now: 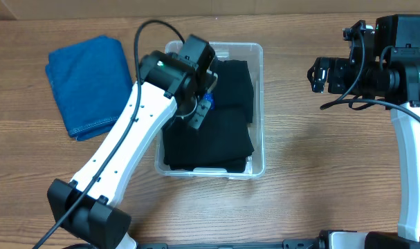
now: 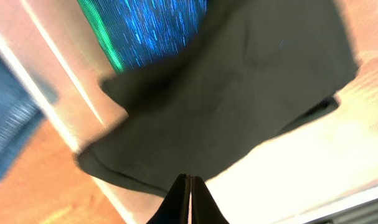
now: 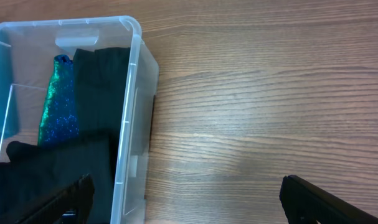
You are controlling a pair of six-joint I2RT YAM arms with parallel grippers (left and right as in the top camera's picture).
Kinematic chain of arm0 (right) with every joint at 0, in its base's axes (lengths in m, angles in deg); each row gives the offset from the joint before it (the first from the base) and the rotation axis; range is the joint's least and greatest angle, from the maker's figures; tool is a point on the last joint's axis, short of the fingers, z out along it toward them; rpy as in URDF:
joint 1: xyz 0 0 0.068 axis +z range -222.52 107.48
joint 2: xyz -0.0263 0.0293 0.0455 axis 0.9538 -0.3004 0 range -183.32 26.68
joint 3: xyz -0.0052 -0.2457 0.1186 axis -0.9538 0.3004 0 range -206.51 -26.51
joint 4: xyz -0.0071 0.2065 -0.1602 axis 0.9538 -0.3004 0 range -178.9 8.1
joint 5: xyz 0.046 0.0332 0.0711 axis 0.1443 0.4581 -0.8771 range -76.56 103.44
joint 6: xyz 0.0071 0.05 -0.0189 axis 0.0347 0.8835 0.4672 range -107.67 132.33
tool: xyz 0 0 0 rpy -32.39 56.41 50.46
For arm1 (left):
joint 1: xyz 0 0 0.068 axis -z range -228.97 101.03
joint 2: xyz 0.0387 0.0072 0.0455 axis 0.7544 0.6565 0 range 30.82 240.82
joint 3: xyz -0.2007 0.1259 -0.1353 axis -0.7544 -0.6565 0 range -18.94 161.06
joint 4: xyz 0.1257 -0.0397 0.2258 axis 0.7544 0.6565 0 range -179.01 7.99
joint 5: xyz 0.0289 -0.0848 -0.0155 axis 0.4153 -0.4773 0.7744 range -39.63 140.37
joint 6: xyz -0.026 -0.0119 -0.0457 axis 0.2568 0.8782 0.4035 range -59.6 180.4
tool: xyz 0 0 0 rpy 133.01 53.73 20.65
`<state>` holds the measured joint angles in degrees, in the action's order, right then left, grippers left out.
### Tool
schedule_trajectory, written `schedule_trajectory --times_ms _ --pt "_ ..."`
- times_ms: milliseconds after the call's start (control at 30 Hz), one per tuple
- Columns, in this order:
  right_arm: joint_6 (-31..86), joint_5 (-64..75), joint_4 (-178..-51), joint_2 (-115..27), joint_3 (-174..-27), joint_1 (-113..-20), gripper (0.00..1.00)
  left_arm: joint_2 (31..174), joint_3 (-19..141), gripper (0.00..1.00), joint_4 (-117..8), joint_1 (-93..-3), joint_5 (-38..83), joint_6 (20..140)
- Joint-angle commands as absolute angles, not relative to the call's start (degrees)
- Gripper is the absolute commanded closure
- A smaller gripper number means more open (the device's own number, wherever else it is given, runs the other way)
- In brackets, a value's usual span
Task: Pack container
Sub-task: 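Place the left black cloth into the bin and release, then reach the left gripper to the teal towel and grasp it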
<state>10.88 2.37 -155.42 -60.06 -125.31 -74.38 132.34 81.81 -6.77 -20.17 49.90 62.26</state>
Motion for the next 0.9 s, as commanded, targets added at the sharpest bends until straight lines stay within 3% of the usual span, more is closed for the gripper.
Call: schedule_trajectory --times_ms 0,167,300,533,667,700,733,767,833,867 --pt "11.1 2.9 -155.3 -60.3 -125.1 -74.5 0.00 131.8 72.3 0.96 -12.7 -20.5 48.0 65.6" --pt "11.1 2.9 -155.3 -60.3 -125.1 -74.5 0.00 134.2 59.1 0.93 -30.4 -23.6 49.8 65.5" --pt "11.1 2.9 -155.7 -60.3 -125.1 -74.5 0.00 139.9 58.1 0.90 -33.5 -27.3 50.6 64.6" --pt "11.1 2.9 -155.6 -60.3 -125.1 -74.5 0.00 138.1 67.4 0.86 -25.2 -28.2 49.6 63.8" --pt "11.1 2.9 -155.6 -60.3 -125.1 -74.5 0.00 132.5 80.1 0.76 -18.9 -27.5 47.3 62.5" --pt "11.1 3.0 -155.6 -60.3 -125.1 -74.5 0.00 130.8 82.6 0.71 -17.8 -27.5 47.6 62.5" --pt "11.1 3.2 -155.5 -60.3 -125.1 -74.5 0.00 128.9 84.8 0.60 -16.9 -27.8 49.0 62.7" --pt "11.1 3.3 -155.5 -60.3 -125.1 -74.5 0.00 127.3 85.7 0.41 -16.6 -28.4 50.8 63.6" --pt "11.1 3.3 -155.5 -60.3 -125.1 -74.5 0.00 124.9 86.0 0.24 -16.6 -30.4 53.4 66.1" --pt "11.1 3.3 -155.5 -60.3 -125.1 -74.5 0.00 123.1 86.0 0.04 -16.1 -33.7 53.9 67.4"
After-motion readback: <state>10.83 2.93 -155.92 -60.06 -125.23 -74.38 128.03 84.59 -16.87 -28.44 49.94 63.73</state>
